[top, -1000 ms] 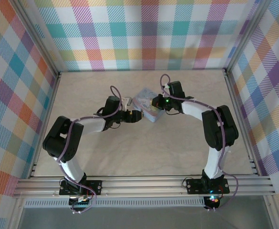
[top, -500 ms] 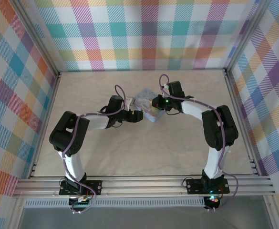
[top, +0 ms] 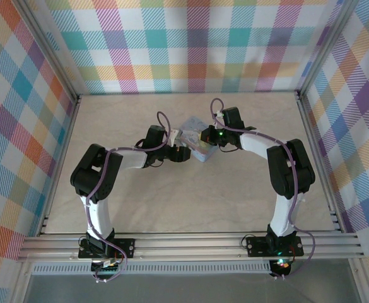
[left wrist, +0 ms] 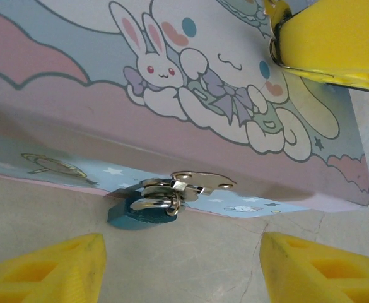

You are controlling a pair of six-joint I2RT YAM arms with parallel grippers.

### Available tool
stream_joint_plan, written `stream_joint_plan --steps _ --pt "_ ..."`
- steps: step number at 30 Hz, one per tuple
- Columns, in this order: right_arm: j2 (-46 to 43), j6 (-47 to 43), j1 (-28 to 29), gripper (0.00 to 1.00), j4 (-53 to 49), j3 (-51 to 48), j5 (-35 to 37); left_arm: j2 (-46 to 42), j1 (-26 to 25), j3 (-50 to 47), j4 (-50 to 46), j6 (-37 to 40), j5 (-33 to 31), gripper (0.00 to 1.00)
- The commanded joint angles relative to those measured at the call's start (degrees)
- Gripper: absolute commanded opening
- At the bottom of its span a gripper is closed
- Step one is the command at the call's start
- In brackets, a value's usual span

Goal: Unlock a padlock with a key

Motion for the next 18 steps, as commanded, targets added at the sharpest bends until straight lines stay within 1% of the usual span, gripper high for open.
stream_joint_plan --steps 1,6,18 --pt "2.27 -1.13 -0.06 0.00 -5.25 -0.01 0.56 1.28 -0.76 1.24 2.72 2.69 0.74 0.65" --pt "2.33 -1.38 -0.07 0.00 -5.61 0.18 0.49 2.01 -1.04 1.89 2.02 3.93 -0.96 0.65" --pt "2.28 -2.03 -0.10 0.00 -6.18 0.62 0.30 4.68 -1.75 3.96 1.93 4.18 -0.77 0.64"
